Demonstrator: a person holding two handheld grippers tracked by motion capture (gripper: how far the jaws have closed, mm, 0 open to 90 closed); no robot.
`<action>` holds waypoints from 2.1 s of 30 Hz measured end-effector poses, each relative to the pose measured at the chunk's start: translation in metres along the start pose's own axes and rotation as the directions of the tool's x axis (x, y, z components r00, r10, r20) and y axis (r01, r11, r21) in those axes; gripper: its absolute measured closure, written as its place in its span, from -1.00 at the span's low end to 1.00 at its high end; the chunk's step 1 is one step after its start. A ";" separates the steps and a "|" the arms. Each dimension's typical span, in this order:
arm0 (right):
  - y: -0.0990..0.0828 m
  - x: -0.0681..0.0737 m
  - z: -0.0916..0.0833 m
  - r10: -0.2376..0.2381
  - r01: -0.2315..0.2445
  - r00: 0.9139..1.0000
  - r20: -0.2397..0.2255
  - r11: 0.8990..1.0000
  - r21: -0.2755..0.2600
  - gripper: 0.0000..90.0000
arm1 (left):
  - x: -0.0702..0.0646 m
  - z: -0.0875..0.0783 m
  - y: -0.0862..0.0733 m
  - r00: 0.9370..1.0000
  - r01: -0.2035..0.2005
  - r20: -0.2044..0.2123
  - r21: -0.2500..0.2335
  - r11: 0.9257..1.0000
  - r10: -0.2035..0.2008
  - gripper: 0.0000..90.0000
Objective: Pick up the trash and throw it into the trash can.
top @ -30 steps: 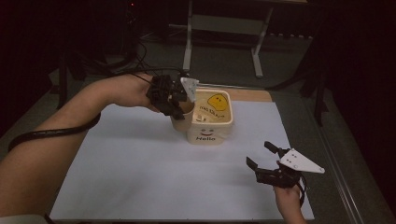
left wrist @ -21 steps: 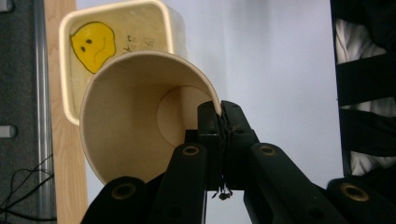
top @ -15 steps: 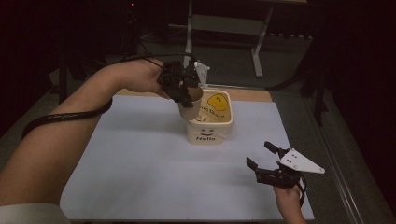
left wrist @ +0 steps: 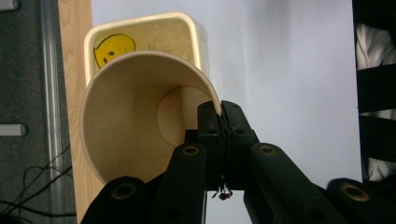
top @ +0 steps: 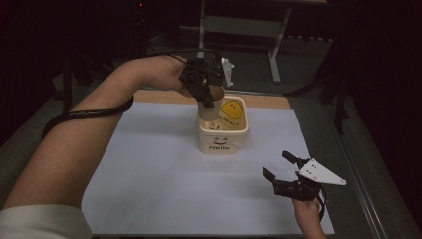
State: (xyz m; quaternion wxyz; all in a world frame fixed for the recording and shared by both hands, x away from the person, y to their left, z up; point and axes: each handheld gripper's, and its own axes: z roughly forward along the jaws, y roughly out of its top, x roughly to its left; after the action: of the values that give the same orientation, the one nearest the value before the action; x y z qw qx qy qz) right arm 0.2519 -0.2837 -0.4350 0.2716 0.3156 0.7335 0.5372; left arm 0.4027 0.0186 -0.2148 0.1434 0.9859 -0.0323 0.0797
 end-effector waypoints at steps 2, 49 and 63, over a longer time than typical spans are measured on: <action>0.000 -0.001 0.000 -0.001 0.001 1.000 -0.001 1.000 0.001 -0.69 | 0.004 0.001 0.003 1.000 0.002 -0.006 0.002 1.000 -0.002 0.98; 0.000 0.001 0.000 -0.006 0.006 1.000 -0.010 1.000 -0.001 -0.69 | 0.047 0.044 0.014 0.980 0.196 -0.020 -0.007 0.981 -0.196 0.03; 0.000 0.003 0.002 -0.005 0.005 1.000 -0.011 1.000 0.003 -0.69 | 0.028 0.032 -0.015 0.967 0.250 -0.033 -0.043 0.967 -0.252 -0.50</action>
State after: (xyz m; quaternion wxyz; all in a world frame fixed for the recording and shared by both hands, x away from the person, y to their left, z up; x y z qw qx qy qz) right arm 0.2515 -0.2805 -0.4355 0.2683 0.3113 0.7365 0.5372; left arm 0.4361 0.0224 -0.2450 0.1719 0.9774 0.0940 0.0792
